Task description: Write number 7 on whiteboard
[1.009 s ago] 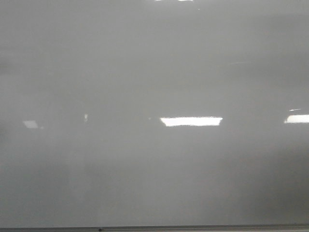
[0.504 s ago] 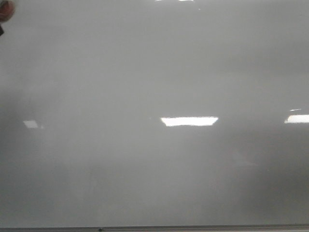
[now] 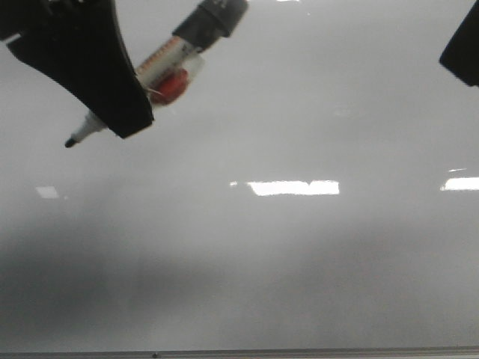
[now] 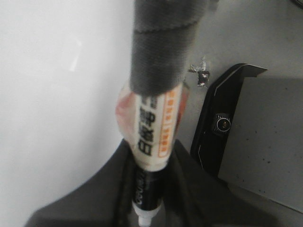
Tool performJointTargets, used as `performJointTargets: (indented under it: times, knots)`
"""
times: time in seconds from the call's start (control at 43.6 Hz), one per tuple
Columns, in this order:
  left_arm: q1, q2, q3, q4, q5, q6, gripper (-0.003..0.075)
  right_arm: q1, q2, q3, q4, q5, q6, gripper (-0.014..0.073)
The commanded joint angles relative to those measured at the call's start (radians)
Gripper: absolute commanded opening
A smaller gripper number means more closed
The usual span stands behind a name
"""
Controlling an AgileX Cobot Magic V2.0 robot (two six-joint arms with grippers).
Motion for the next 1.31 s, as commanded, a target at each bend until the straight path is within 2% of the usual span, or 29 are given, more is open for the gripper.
performJointTargets:
  times: [0.0,0.229,0.367,0.527,0.573,0.802,0.871,1.123,1.192,1.284]
  knots:
    - [-0.048,-0.01,-0.036,-0.031,-0.036,0.024,-0.002,0.059,0.008,-0.035,0.083,-0.017,-0.139,0.0613]
    - [-0.137,-0.001,-0.036,-0.031,-0.057,0.044,-0.0021,0.174,0.072,-0.035,0.252,-0.043,-0.334,0.0613]
    - [-0.154,-0.001,-0.036,-0.031,-0.059,0.046,-0.002,0.217,0.112,-0.038,0.277,-0.109,-0.345,0.0612]
    - [-0.154,-0.001,-0.036,-0.028,-0.059,0.053,-0.002,0.229,0.145,-0.053,0.317,-0.12,-0.35,0.0605]
    - [-0.154,-0.001,-0.036,-0.028,-0.059,0.067,-0.002,0.229,0.15,-0.06,0.324,-0.121,-0.35,0.0582]
    - [-0.154,-0.001,-0.036,-0.028,-0.062,0.094,-0.002,0.229,0.152,-0.076,0.331,-0.118,-0.35,0.0356]
    - [-0.154,-0.001,-0.036,-0.028,-0.064,0.094,-0.002,0.229,0.152,-0.076,0.331,-0.111,-0.351,0.0328]
    - [-0.154,-0.001,-0.036,-0.028,-0.064,0.094,-0.002,0.229,0.152,-0.076,0.33,-0.104,-0.351,0.0321]
    - [-0.154,-0.001,-0.036,-0.028,-0.064,0.094,-0.002,0.229,0.152,-0.076,0.33,-0.102,-0.351,0.0269]
    - [-0.154,-0.001,-0.036,-0.03,-0.064,0.094,-0.001,0.229,0.152,-0.076,0.33,-0.099,-0.351,0.0153]
